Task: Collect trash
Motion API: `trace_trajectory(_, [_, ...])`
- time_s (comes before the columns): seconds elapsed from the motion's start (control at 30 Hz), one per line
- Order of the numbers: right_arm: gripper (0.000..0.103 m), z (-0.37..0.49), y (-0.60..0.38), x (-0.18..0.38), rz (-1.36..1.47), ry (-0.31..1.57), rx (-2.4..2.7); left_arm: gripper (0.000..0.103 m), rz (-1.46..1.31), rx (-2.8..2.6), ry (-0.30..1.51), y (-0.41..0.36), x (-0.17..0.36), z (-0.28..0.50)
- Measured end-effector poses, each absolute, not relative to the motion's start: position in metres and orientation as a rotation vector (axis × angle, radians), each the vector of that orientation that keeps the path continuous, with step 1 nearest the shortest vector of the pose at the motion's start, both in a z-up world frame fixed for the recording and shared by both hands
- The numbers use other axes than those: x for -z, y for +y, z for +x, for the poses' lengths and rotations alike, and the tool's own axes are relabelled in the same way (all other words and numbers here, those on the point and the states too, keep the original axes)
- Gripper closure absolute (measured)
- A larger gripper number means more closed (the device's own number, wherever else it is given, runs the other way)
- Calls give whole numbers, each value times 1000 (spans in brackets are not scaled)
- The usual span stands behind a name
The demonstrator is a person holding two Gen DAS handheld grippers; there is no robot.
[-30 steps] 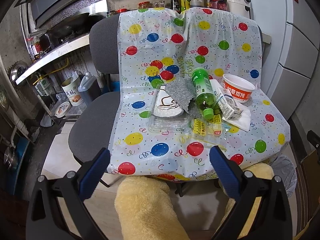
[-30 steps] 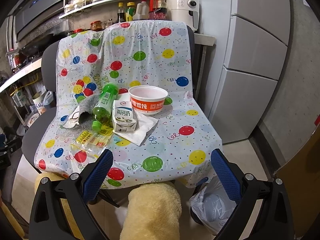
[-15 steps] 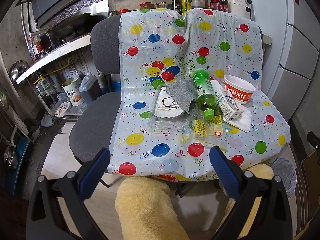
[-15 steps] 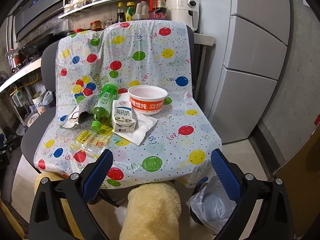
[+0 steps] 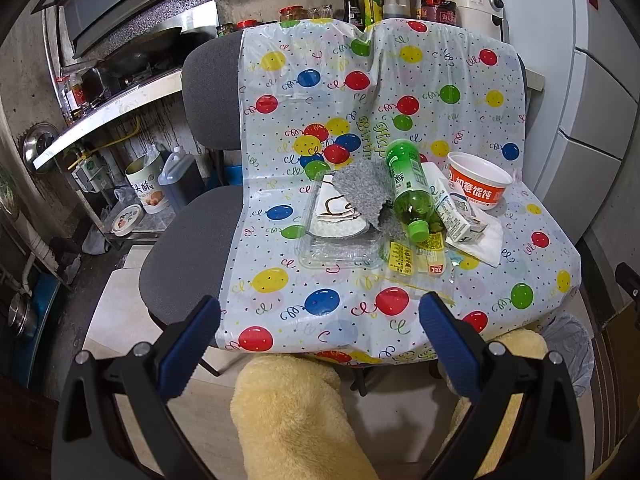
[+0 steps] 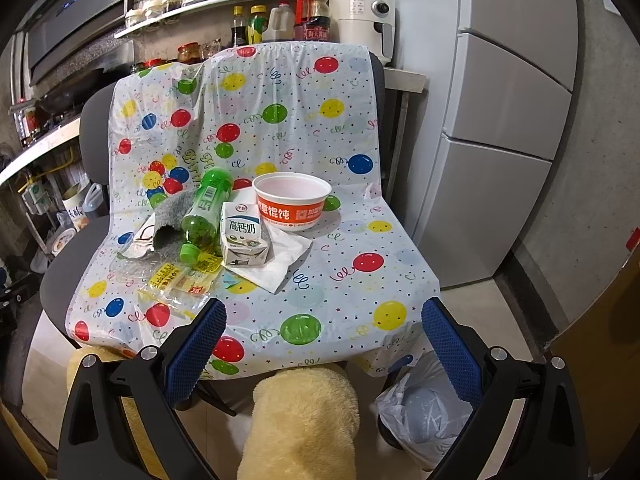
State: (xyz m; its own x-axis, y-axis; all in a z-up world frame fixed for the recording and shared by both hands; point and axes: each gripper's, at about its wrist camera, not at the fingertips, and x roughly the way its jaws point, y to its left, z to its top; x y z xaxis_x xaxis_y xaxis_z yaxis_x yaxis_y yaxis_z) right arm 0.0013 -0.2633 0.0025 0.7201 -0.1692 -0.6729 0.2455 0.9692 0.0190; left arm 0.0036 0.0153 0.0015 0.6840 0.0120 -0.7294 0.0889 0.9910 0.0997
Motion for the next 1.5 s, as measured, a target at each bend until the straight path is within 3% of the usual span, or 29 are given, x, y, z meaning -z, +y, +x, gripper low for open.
trace_trajectory(1.0, [6, 4, -265, 4, 117, 744, 230, 7, 123, 42, 832, 21, 0, 10])
trace_trajectory(1.5, [6, 80, -249, 43, 70, 683, 95, 7, 75, 64, 930, 19, 54, 72])
